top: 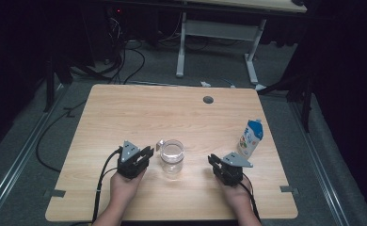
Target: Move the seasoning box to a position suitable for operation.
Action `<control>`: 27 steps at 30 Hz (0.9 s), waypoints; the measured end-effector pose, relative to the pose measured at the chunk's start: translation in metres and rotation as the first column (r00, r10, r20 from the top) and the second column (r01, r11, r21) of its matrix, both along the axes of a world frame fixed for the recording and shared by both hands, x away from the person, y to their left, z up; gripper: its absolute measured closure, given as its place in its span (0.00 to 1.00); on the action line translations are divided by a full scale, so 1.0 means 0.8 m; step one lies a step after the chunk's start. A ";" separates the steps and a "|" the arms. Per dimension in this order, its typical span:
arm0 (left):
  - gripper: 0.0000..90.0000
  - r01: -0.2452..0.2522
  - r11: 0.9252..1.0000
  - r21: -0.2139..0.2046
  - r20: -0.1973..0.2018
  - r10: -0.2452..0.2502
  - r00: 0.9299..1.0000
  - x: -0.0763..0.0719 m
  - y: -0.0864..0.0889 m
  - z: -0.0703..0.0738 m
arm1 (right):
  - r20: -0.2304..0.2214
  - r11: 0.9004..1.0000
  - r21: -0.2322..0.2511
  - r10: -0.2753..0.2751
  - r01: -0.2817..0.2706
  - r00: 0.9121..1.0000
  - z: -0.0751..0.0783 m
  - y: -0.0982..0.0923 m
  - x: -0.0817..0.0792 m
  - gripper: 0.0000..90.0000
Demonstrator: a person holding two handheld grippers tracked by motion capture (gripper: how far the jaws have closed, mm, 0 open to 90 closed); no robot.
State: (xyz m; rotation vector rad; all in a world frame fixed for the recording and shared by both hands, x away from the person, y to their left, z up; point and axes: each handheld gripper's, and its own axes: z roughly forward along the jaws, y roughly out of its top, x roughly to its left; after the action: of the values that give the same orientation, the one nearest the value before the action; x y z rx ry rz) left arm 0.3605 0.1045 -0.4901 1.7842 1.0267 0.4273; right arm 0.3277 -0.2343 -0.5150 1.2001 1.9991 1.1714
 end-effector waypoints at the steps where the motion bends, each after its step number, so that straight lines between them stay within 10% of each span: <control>1: 0.90 0.000 1.000 0.000 0.000 0.000 1.000 0.000 0.000 0.000 | 0.004 1.000 -0.001 0.001 -0.001 1.000 0.002 -0.002 -0.002 0.91; 3: 0.91 -0.011 0.998 0.056 0.045 0.008 0.999 0.001 -0.006 0.007 | 0.009 1.000 -0.015 -0.002 0.003 1.000 0.002 -0.005 -0.005 0.94; 14: 1.00 -0.025 0.999 -0.023 0.108 0.027 0.994 0.014 -0.017 0.027 | 0.000 0.999 -0.027 0.037 -0.037 0.999 -0.008 -0.004 -0.009 0.99; 27: 1.00 -0.029 0.999 0.028 0.130 0.025 0.991 0.024 -0.035 0.028 | 0.012 0.999 -0.004 0.052 -0.052 0.999 -0.005 -0.005 -0.012 0.98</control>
State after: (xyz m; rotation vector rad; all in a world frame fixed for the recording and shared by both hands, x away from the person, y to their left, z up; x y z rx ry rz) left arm 0.3798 0.0768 -0.4676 1.7472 0.9584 0.5703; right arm 0.3182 -0.2381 -0.5186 1.1427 2.0341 1.1967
